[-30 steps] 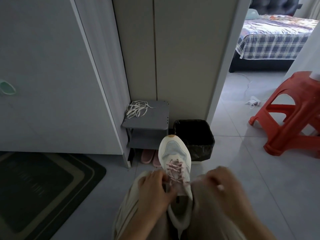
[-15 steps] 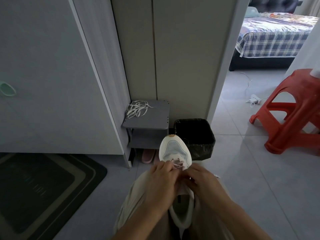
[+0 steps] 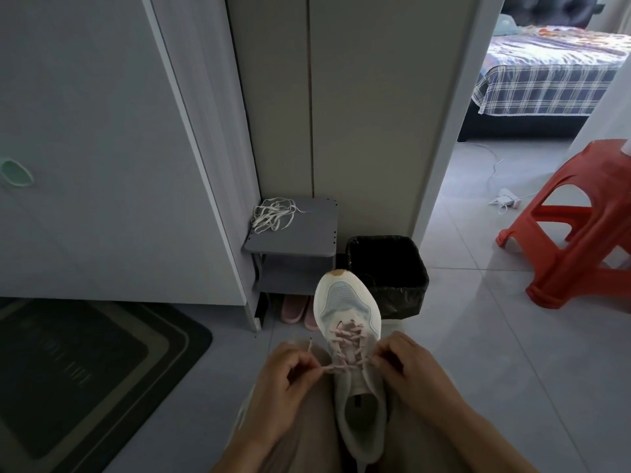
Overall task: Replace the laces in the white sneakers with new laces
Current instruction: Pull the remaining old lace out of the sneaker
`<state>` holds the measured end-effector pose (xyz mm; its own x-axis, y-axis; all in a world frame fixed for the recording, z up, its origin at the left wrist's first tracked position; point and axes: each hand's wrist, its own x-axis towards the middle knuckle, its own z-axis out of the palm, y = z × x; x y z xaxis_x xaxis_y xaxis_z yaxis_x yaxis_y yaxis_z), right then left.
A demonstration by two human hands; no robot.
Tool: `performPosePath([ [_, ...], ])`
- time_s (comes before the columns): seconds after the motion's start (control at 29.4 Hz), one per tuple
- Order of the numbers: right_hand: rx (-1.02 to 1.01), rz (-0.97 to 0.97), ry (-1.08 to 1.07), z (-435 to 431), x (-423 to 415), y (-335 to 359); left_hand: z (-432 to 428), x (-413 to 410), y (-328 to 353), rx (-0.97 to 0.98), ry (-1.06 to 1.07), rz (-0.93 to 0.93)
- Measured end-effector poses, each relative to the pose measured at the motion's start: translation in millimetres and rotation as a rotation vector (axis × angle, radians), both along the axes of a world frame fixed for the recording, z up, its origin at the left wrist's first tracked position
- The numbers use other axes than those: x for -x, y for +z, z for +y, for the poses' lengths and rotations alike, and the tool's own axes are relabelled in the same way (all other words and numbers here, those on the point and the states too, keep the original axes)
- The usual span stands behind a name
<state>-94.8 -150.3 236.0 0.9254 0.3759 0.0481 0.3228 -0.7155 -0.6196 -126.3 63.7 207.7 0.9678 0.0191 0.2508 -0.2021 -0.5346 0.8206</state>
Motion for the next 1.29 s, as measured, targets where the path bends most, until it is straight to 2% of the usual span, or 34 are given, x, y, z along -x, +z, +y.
performPosePath([
  [0.17,-0.143,0.064,-0.077,2,1,-3,-23,-8,18,-0.466,-0.153,-0.091],
  [0.27,-0.093,0.024,-0.012,3,6,-6,-44,-14,37,-0.643,-0.229,-0.148],
  [0.37,0.055,-0.028,0.013,2,7,-10,-44,-22,34,-0.625,-0.248,-0.156],
  [0.44,0.064,-0.023,-0.018,1,8,-10,-36,-20,35,-0.587,-0.252,-0.232],
  [0.58,-0.046,0.095,-0.134,-2,11,-3,2,-15,37,-0.291,-0.232,-0.072],
  [0.68,0.055,0.046,-0.114,-2,14,-3,25,-11,29,-0.234,-0.22,0.067],
  [0.75,0.116,0.005,-0.089,0,14,-6,17,-10,23,-0.346,-0.172,0.017],
  [0.88,0.079,-0.025,-0.093,1,12,-9,-38,-9,28,-0.696,-0.143,-0.265],
  [0.95,0.08,0.012,-0.073,1,14,-6,-58,-12,31,-0.795,-0.124,-0.292],
  [1.05,0.029,0.017,-0.114,1,16,-4,-63,-17,31,-0.856,-0.099,-0.32],
  [1.19,0.02,-0.027,-0.197,-2,20,-7,-46,-12,30,-0.839,-0.112,-0.434],
  [1.29,-0.043,0.004,-0.25,0,19,-3,-17,-4,39,-0.795,-0.027,-0.484],
])
